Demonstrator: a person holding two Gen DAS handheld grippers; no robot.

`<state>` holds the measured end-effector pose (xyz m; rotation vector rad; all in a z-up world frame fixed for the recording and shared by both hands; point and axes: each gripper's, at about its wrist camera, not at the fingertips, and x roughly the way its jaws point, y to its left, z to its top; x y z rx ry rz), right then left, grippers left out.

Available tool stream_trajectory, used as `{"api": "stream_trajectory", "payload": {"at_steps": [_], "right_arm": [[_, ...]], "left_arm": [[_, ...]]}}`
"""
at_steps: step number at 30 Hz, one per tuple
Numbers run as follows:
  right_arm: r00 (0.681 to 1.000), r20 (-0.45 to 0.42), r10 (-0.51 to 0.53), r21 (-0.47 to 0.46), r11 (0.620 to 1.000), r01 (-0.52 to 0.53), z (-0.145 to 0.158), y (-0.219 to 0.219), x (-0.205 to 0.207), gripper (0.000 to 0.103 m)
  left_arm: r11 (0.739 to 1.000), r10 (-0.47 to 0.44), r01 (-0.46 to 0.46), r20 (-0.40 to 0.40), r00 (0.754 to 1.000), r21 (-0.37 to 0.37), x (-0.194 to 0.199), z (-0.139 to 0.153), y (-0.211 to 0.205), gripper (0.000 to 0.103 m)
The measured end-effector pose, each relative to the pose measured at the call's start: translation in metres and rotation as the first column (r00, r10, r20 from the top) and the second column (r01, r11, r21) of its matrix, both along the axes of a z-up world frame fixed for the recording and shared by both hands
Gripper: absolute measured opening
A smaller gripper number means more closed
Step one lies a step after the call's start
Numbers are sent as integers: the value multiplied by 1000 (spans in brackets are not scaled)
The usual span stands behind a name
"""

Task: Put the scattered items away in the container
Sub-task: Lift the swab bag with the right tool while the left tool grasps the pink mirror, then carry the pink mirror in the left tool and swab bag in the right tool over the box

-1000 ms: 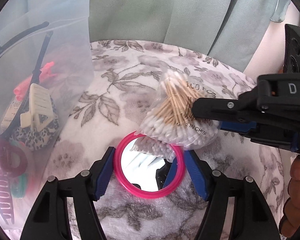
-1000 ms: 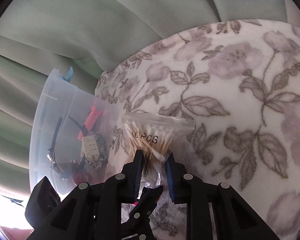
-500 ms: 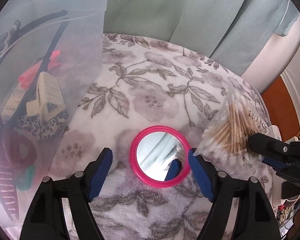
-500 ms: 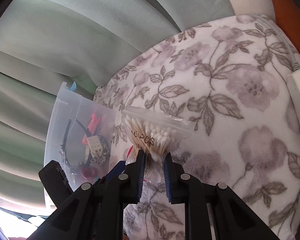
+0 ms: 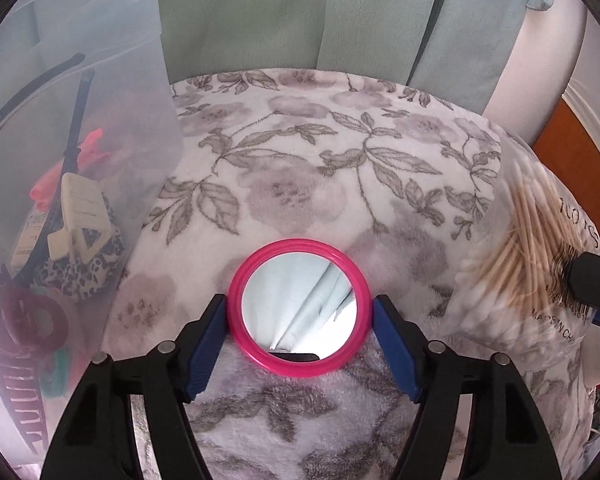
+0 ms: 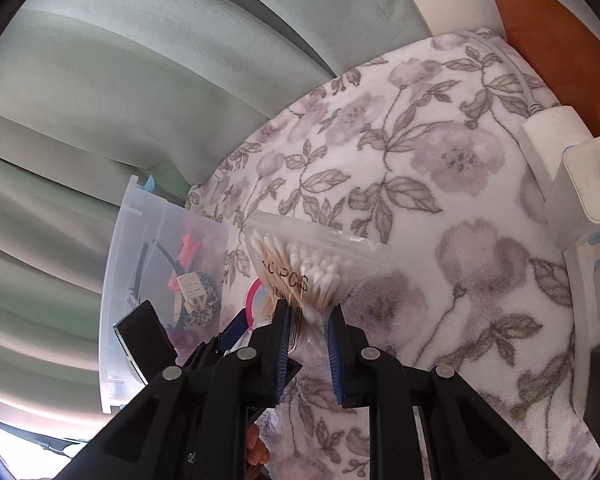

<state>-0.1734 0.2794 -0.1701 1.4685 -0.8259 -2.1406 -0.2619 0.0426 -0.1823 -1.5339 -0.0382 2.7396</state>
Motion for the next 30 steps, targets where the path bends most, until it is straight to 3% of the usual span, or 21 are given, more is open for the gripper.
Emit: {"api": "stream_trajectory", "payload": {"at_steps": [7,16,23,30], "right_arm": [[1000,-17,-14,-3,1000,14,15,-2,15,19],[992,-107,-69,-24,997,67,66,-3,48,19],[959,-238,-153,-70,988,140,128,-8,88,19],[908,-382,-171,-81,985,152,193,-27,126,19]], "left_arm": [[999,8,-8,1,1000,53,12,18,-8,73],[987,-10,32,-141,990,160,73,109,-16,73],[972,-10,74,-274,962,223,107,181,-32,73],[958,-1,116,-400,916,263,151,246,-58,73]]}}
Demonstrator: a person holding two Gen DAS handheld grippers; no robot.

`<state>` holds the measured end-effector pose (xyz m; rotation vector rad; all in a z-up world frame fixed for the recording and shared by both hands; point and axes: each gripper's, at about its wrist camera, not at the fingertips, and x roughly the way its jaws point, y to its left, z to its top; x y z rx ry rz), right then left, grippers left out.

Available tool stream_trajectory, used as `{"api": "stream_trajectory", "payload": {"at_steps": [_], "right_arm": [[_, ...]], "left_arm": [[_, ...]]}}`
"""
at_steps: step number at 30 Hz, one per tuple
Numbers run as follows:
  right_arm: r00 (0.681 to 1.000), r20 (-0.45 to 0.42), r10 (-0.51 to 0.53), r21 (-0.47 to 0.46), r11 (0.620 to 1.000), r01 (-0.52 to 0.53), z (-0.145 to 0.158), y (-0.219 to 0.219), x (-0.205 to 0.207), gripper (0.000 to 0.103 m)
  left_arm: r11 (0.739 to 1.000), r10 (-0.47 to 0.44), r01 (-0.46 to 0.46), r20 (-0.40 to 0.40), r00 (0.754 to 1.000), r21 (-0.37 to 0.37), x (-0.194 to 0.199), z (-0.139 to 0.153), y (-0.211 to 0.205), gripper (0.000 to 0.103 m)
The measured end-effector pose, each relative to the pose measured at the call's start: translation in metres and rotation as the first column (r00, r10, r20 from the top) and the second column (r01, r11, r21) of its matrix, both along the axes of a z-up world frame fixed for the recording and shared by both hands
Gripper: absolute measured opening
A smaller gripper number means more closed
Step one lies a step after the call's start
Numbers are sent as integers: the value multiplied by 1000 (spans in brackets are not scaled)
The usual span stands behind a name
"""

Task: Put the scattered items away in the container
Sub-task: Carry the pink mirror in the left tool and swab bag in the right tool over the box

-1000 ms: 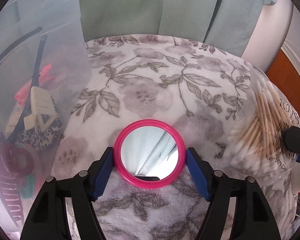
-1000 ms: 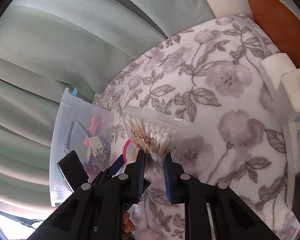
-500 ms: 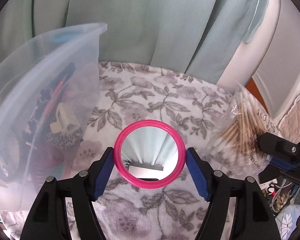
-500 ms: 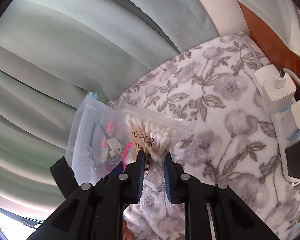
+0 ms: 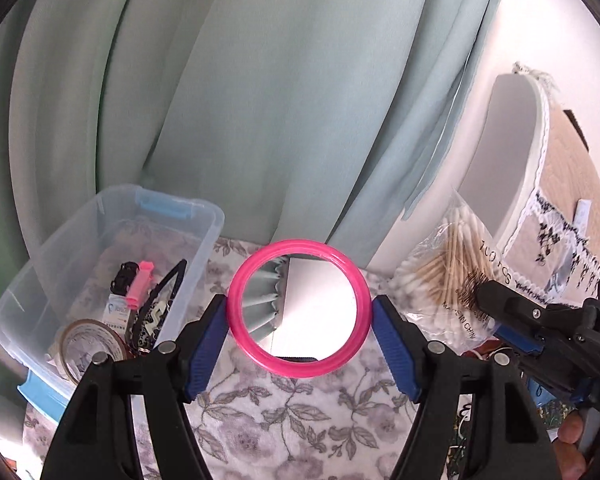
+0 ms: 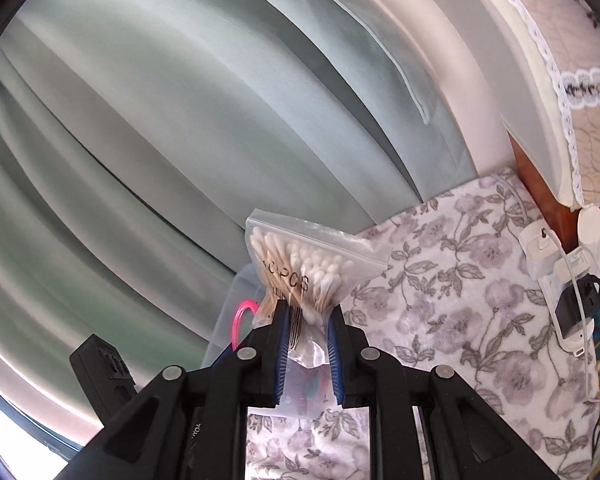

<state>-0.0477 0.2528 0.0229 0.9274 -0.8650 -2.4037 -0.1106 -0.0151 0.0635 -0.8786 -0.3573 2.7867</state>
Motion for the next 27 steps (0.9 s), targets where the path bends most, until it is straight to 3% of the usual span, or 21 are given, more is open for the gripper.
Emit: {"api": "stream_trajectory", "payload": {"at_steps": [6,12,21,27], "right_arm": [[993,-118,6,5,1000,-5,48,-22,29,19],[980,-197,32,16,999,-30,80,-48,47,19],[962,-256,97,37,995,-90,105,-88,56,19],[953,-268,143,66,989,-130,113,-117,54,19]], "left_arm": [[999,5,-1,-100,995,36,31,45,-23,73],[998,34,-25,-148,988,65,53,74,-50,73],[992,106,-87,-211,972,96,65,93,-92,73],[982,170,-146,-211,963,123,69,92,-123,73]]}}
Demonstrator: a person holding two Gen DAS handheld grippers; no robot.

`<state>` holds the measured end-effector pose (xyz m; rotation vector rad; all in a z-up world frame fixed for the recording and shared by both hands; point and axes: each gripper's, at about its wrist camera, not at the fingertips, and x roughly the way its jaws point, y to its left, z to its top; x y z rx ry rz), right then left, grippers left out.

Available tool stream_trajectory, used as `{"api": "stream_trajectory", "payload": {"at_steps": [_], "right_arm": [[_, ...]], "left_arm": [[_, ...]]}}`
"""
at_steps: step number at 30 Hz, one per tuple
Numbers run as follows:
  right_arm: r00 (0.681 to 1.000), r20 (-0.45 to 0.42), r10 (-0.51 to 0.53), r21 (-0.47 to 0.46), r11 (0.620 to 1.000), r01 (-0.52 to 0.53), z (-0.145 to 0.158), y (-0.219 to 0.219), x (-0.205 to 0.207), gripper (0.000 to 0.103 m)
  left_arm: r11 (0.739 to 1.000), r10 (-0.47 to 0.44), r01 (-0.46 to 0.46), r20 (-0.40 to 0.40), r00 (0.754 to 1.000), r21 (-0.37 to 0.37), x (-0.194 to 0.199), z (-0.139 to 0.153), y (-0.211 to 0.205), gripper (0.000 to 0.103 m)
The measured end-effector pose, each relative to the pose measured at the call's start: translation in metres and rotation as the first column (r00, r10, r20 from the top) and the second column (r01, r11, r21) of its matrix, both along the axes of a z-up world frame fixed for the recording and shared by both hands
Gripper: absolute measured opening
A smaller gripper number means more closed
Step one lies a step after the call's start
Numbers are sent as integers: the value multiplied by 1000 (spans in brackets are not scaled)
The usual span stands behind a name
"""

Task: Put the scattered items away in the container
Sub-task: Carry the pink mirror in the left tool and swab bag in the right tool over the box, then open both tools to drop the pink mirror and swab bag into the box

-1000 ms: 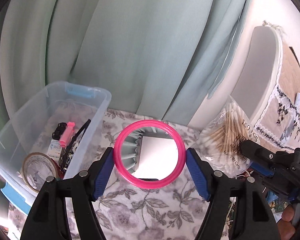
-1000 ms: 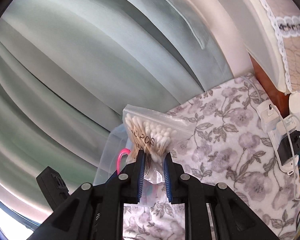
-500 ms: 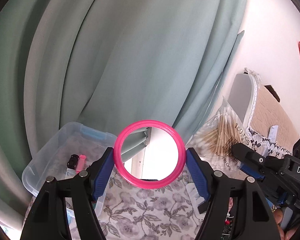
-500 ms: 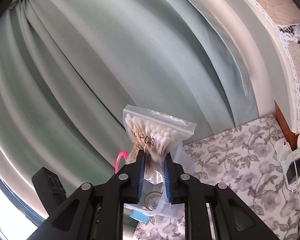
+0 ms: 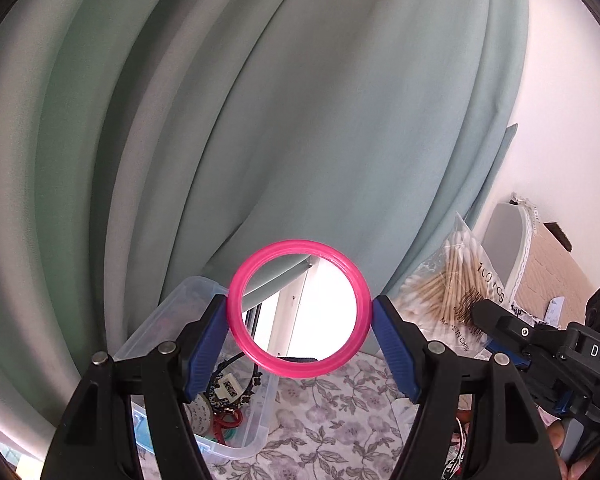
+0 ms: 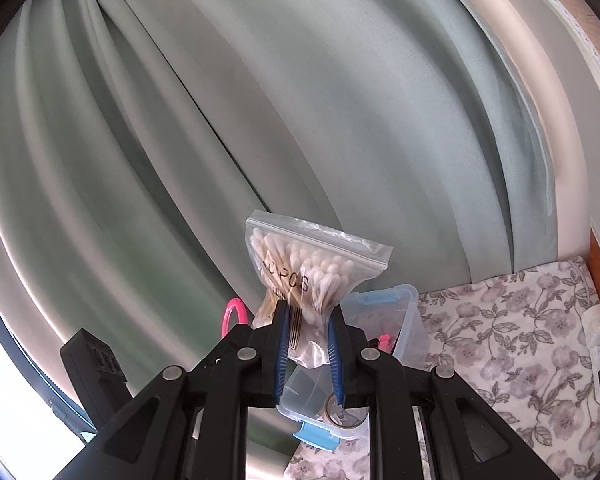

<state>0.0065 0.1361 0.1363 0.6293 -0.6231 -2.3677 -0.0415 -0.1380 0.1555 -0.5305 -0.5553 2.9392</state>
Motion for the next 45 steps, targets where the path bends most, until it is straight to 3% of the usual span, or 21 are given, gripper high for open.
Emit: {"api": "stream_trajectory", "payload": {"at_steps": [17,45], "right_arm": [[993,102,50,99,993,-60,-28,-63,-35,19],[940,339,28,189,977,-97,-118,-109,-119,19]], "left_arm": [[994,74,-80,88,993,71,-18,-34,-55,73],[989,62,-97,284,957,112,-74,-101,-69,73]]}}
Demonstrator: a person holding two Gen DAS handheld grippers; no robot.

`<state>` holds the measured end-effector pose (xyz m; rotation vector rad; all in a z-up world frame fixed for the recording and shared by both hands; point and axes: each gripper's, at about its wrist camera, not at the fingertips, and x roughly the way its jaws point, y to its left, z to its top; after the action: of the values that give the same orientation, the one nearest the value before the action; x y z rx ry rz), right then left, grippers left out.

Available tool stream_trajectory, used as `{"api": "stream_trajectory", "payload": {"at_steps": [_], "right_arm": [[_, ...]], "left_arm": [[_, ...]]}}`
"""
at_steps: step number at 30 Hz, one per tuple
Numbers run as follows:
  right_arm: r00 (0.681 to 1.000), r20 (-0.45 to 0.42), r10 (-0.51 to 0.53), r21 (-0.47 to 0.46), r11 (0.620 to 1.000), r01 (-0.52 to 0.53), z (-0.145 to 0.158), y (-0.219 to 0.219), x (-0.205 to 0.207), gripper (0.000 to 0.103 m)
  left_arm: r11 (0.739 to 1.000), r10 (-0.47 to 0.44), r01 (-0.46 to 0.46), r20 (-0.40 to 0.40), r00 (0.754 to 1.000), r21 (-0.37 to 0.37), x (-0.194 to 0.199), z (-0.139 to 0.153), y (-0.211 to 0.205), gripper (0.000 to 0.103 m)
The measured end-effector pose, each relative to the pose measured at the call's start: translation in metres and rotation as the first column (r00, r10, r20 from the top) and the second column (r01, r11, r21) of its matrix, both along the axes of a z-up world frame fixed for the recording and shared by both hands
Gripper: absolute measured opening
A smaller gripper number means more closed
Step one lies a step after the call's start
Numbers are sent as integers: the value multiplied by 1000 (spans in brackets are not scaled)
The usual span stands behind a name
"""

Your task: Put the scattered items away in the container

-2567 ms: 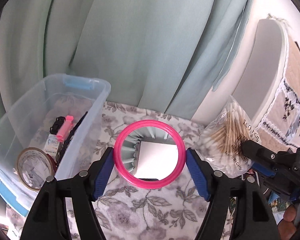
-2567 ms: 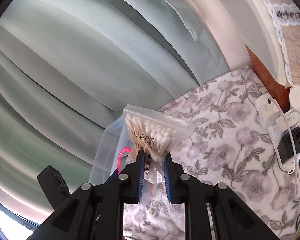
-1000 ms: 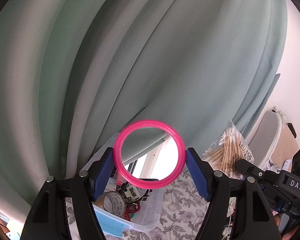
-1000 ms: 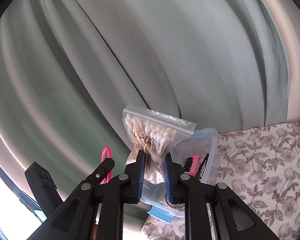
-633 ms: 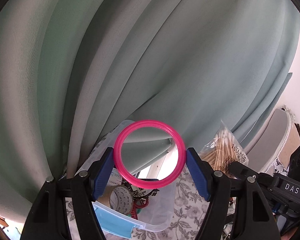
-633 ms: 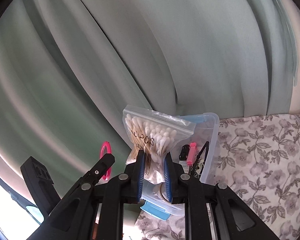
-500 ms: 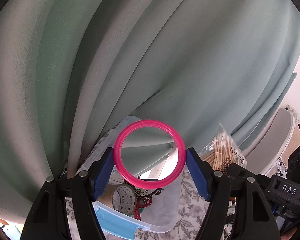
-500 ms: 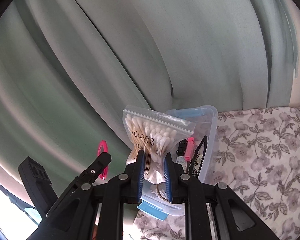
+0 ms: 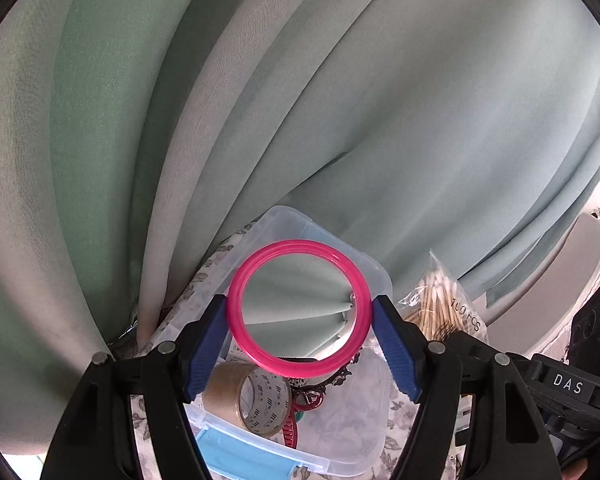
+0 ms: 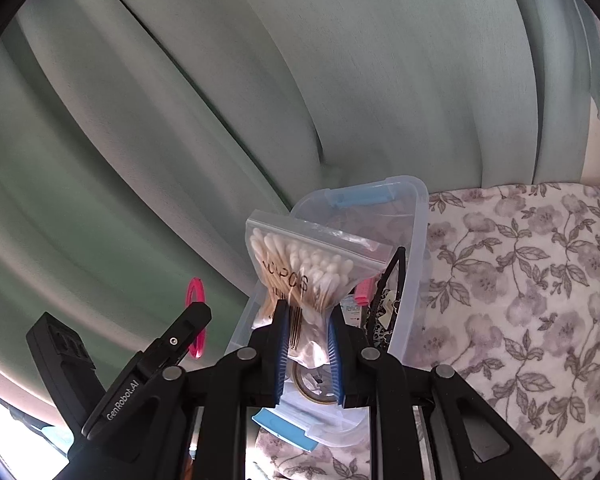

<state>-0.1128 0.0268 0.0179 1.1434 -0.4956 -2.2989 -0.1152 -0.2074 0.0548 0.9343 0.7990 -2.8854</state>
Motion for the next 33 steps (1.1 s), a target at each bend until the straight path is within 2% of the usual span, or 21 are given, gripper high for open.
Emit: {"api": "stream_trajectory", "payload": {"at_steps": [10,11,16,22,25,27,33], "right_arm": [[999,41,13,35,999,-14,-11,-10,-6,22],[999,41,14,40,999,-15,-7,-10,-4,22],[999,45,14,55,998,-17,-5,-13,-3,22],[998,54,15,72,997,-19,-14,-16,-10,23],[998,55,10,81,997,-14,-15,-15,-8,30],[998,55,8,83,996,-13,-15,-14,-7,40],[999,34,-1,108,994,-2,-10,-12,1,63]], "left_arm": [[1000,-2,2,28,1000,14,-22,-10,0,73],[1000,-2,1,30,1000,16,-28,-9,-13,73],[1000,0,-1,31,1000,25,-7,4,-27,74],[1000,0,-1,34,999,21,-6,5,-30,84],[1000,-2,2,33,999,16,-15,3,-27,88],[1000,-6,6,33,999,11,-15,4,-25,90],[1000,-12,12,30,999,10,-17,0,-22,95]]}}
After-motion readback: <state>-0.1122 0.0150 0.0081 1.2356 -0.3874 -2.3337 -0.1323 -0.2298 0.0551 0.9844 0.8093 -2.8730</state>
